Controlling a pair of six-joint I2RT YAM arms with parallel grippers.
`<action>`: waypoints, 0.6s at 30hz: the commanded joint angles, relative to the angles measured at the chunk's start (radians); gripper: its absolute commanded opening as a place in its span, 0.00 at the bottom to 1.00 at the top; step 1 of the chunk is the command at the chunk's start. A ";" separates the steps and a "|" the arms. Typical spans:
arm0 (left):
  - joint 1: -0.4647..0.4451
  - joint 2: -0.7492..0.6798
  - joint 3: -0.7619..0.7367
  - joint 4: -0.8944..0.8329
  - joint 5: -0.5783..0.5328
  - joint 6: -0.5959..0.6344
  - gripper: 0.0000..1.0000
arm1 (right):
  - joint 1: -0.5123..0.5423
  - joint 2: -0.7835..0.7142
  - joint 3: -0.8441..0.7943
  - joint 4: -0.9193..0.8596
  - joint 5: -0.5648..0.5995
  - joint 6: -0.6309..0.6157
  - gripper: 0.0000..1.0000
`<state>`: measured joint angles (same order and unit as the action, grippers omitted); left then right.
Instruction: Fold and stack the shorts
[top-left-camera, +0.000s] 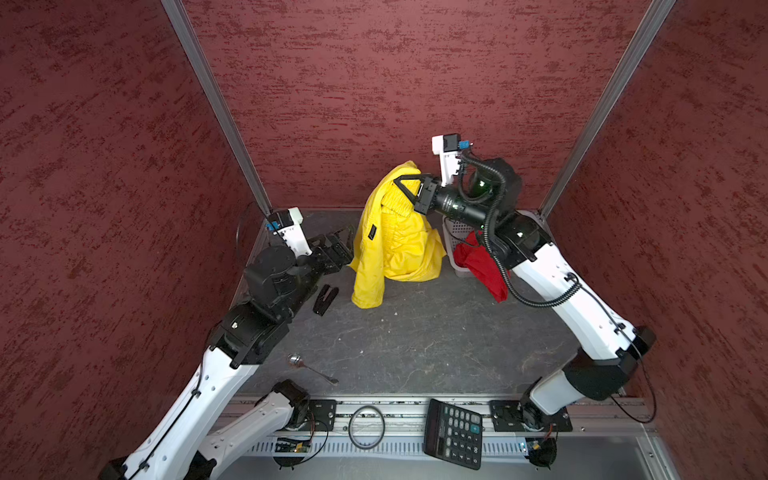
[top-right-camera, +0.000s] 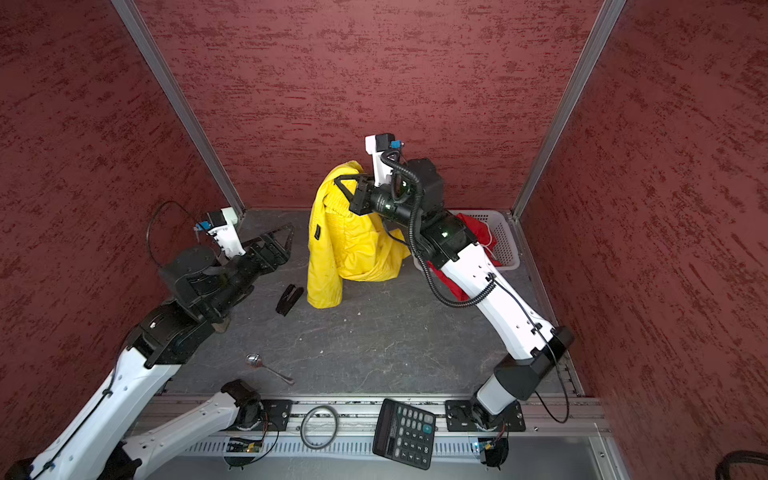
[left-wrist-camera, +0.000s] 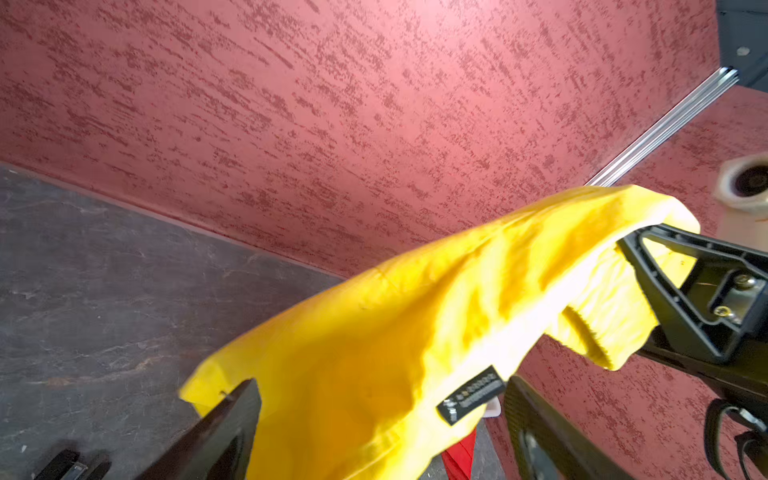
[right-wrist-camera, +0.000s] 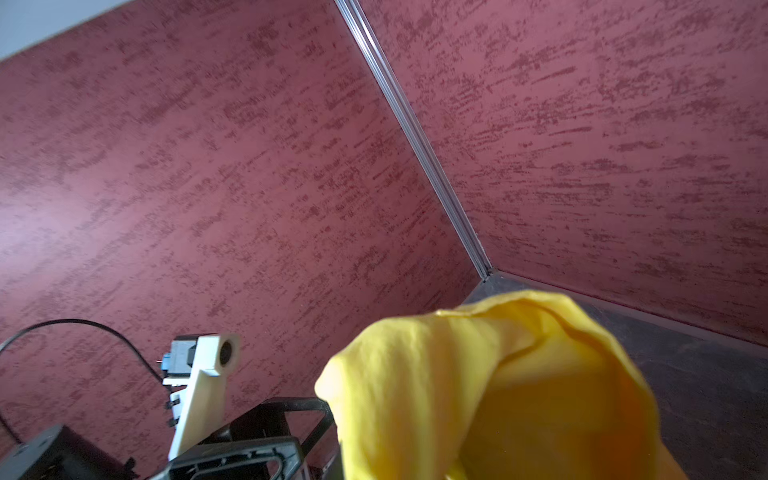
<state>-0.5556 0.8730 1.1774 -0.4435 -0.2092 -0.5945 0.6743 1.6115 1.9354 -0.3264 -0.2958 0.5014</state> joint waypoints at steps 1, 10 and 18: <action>-0.004 0.054 -0.003 -0.005 0.049 -0.004 0.94 | -0.004 -0.032 0.061 -0.133 0.178 -0.109 0.08; -0.047 0.231 0.129 0.037 0.248 0.036 0.95 | -0.005 -0.029 -0.057 -0.229 0.301 -0.210 0.04; -0.044 0.321 0.111 0.105 0.332 0.006 0.95 | -0.029 -0.001 -0.083 -0.250 0.272 -0.210 0.16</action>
<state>-0.6048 1.1839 1.3022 -0.3832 0.0620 -0.5804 0.6640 1.6127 1.8534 -0.5774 -0.0582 0.3035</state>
